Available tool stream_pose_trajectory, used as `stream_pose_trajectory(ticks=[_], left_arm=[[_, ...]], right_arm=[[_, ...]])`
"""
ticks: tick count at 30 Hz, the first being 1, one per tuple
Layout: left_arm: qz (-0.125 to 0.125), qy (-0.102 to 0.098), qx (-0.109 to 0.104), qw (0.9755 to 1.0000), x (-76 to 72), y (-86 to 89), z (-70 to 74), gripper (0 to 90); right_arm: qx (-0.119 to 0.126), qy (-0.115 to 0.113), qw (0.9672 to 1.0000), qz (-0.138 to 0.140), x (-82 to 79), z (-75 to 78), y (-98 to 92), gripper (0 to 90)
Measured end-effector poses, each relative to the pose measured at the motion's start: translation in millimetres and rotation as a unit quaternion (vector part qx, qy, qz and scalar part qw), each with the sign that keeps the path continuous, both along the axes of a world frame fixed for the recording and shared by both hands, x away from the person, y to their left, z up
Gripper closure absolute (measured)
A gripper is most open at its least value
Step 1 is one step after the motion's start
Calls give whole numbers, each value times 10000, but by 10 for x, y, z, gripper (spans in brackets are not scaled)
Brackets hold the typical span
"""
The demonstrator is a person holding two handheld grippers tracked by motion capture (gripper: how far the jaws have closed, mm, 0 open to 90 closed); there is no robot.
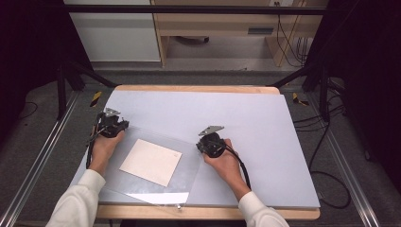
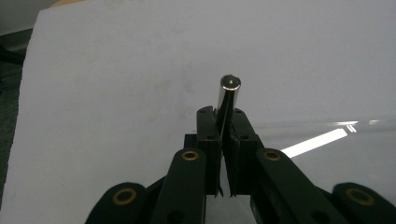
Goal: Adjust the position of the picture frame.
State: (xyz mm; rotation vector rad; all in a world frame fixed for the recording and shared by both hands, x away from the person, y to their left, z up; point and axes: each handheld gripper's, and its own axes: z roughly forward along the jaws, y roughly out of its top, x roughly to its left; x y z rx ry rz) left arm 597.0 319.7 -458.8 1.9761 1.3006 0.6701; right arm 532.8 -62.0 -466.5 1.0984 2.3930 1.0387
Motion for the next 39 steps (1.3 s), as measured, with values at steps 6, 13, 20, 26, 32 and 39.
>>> stream_pose_trajectory(ticks=[6,13,20,26,32,39], left_arm=[[-31,20,-4,10000,-65,14,148,848],[-86,8,167,9998,-122,-2,342,848],[-170,32,244,9996,-140,-1,441,848],[-220,81,245,9994,-184,19,478,847],[-236,77,228,9994,-218,27,563,847],[-279,57,226,9993,-220,-38,672,847]], right_arm=[[3,-72,10000,-25,45,144,-33,842],[-67,-7,9999,85,88,256,-50,840],[-19,55,10000,78,74,309,-64,836],[-82,92,9998,124,30,379,-57,830],[-91,92,9998,127,15,460,-57,830],[-99,49,9999,60,53,602,-118,829]])
